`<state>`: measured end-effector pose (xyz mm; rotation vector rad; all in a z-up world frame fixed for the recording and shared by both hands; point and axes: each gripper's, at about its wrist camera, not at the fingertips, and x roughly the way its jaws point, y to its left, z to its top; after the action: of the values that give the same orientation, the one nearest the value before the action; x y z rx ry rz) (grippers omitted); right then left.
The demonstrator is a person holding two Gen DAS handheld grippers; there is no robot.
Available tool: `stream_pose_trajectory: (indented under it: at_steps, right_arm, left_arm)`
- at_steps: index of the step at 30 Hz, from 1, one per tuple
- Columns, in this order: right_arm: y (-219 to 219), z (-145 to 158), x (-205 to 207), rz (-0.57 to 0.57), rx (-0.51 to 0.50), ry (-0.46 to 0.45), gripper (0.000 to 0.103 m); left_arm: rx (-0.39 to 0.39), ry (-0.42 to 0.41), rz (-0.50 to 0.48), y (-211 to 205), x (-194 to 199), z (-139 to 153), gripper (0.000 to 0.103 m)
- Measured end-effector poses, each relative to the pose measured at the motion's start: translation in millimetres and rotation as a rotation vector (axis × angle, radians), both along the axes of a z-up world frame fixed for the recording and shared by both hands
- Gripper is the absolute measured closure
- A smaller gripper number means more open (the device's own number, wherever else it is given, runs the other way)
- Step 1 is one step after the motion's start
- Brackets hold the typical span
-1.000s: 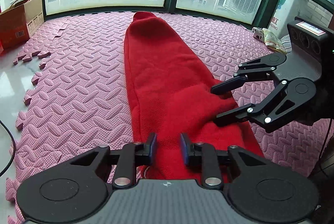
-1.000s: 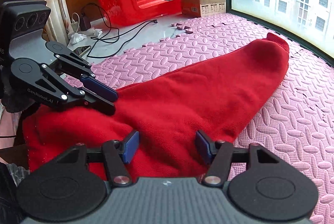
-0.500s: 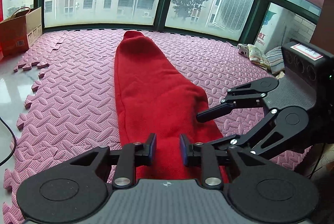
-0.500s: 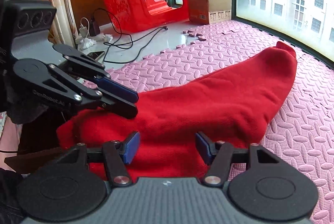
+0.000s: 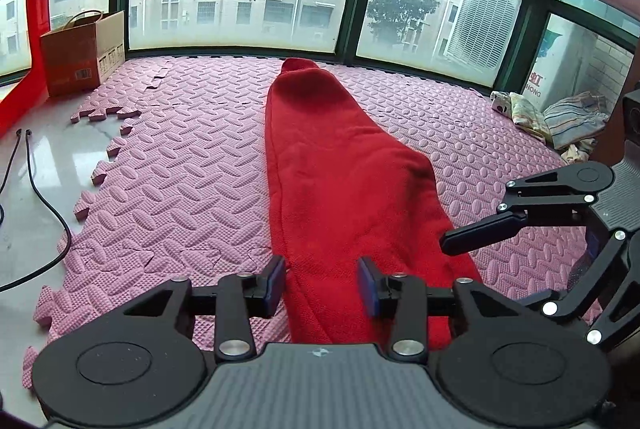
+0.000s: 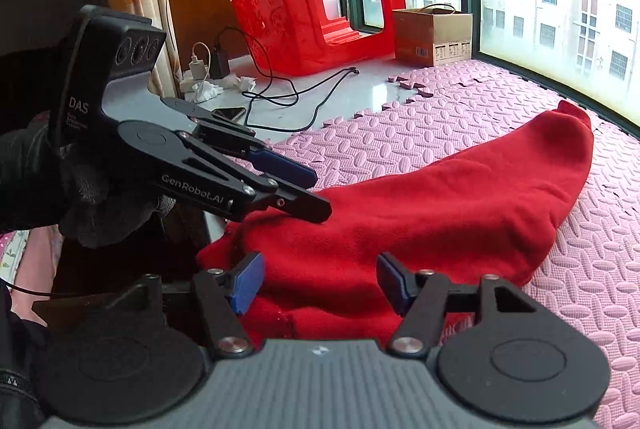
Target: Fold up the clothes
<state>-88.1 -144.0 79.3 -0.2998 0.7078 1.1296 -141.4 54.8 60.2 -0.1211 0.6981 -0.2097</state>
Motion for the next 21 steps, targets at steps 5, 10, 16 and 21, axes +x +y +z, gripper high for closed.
stream_pose_trajectory:
  at_steps: [5, 10, 16, 21]
  right_arm:
    - [-0.5, -13.9, -13.2, 0.019, -0.044, 0.031, 0.038]
    - [-3.7, -20.4, -16.2, 0.027, -0.069, 0.071, 0.034]
    - [-5.4, -14.3, -20.8, 0.025, -0.057, 0.051, 0.031]
    - [-6.4, -8.8, -23.2, 0.037, -0.074, 0.031, 0.027]
  left_arm:
    - [0.006, -0.005, 0.009, -5.4, -6.5, -4.4, 0.046]
    - [0.05, 0.033, 0.08, 3.6, 2.9, -15.3, 0.053]
    - [0.039, 0.02, 0.108, 7.2, 2.6, -3.7, 0.058]
    - [0.031, -0.036, 0.021, -16.2, -2.3, 15.7, 0.051]
